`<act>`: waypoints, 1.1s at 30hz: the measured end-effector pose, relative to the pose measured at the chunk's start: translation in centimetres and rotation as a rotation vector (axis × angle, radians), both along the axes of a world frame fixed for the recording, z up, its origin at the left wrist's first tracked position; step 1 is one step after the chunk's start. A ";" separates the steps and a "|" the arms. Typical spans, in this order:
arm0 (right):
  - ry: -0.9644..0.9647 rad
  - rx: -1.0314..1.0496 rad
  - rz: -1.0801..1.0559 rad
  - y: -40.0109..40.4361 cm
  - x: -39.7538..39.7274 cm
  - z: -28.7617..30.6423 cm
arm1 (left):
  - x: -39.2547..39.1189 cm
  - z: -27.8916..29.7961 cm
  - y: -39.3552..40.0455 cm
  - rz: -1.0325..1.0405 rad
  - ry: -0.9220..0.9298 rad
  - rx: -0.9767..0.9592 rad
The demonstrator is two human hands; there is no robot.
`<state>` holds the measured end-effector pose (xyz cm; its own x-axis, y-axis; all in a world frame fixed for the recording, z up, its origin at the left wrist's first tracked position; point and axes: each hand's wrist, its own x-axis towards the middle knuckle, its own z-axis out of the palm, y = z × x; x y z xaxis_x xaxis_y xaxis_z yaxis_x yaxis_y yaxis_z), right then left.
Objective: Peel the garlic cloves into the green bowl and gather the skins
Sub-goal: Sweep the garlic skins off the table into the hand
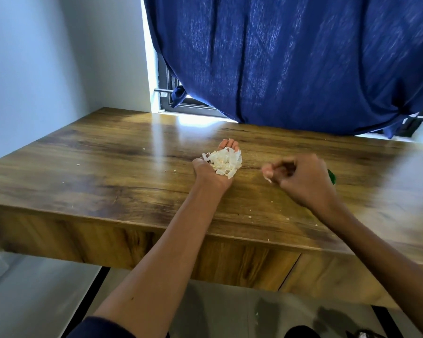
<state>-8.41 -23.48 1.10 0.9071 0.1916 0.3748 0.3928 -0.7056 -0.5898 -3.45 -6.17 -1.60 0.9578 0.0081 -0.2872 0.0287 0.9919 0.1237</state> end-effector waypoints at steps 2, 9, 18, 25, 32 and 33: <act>0.006 0.090 0.036 1.5 2.1 1.9 | 0.7 0.6 -0.6 -0.015 -0.014 0.025; -0.069 -0.009 0.220 3.3 8.7 5.6 | 4.7 1.4 -1.9 -0.015 0.024 0.102; 0.101 0.045 0.260 1.8 10.7 12.0 | 4.7 7.8 -4.2 -0.074 0.107 0.104; 0.135 0.158 0.194 -0.4 8.8 20.7 | 3.4 16.3 -5.8 -0.113 0.160 0.044; 0.159 0.143 0.103 -1.9 7.7 26.5 | 2.7 22.5 -7.0 -0.143 0.162 0.004; 0.169 0.125 0.101 -1.9 7.4 26.8 | 2.4 23.4 -7.1 -0.159 0.148 0.014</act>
<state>-0.98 -25.42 27.87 0.9375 0.2463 0.2458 0.3460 -0.5852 -0.7333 -1.00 -13.30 21.79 0.8948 -0.1342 -0.4259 0.2031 0.9717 0.1205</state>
